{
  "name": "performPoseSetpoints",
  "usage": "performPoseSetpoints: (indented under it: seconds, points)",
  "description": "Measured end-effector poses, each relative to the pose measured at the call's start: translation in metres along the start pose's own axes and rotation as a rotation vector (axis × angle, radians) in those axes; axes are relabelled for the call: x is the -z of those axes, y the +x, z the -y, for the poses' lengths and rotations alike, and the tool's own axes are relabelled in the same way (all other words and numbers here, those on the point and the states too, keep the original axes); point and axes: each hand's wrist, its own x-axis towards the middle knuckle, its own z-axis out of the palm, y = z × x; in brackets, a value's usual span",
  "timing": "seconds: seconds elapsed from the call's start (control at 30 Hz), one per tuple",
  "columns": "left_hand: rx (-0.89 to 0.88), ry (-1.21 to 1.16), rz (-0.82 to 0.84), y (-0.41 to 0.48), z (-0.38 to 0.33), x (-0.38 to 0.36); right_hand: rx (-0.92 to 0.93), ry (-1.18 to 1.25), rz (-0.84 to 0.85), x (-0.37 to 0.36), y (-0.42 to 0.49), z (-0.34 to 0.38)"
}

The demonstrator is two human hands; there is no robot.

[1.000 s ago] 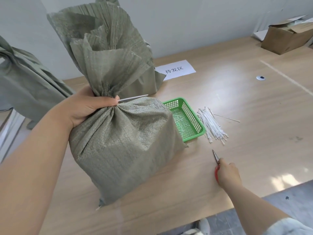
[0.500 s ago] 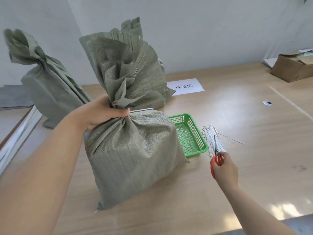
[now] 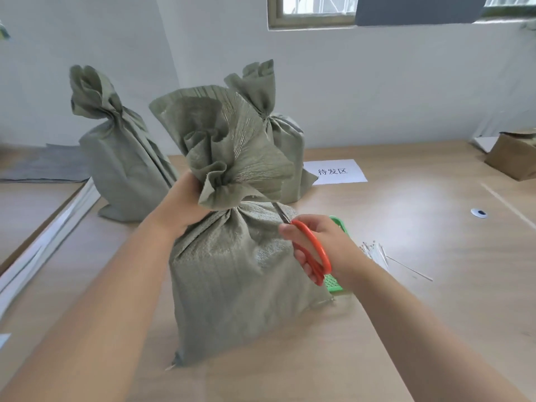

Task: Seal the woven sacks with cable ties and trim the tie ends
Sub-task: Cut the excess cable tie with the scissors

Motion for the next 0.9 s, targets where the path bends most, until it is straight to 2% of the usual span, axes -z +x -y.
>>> performPoseSetpoints:
  seconds: [0.1,0.2,0.27,0.43,0.67,0.9]
  points:
    - [0.049,-0.08,-0.128,0.001,0.013,-0.002,-0.025,-0.018,0.056,-0.019,0.005,0.008]
    - [0.318,-0.259,-0.262,0.001,0.02,-0.009,-0.045,-0.021,0.075,-0.034,0.012,0.014]
    - [0.397,-0.317,-0.323,0.003,0.022,-0.013,-0.05,-0.01,0.073,-0.042,0.016,0.018]
    - [0.418,-0.361,-0.392,0.006,0.023,-0.011,-0.058,-0.008,0.049,-0.05,0.021,0.026]
    - [0.336,-0.397,-0.356,0.007,0.02,-0.009,-0.079,-0.021,0.068,-0.051,0.02,0.03]
    - [0.343,-0.403,-0.366,0.007,0.021,-0.004,-0.06,-0.034,0.135,-0.047,0.016,0.03]
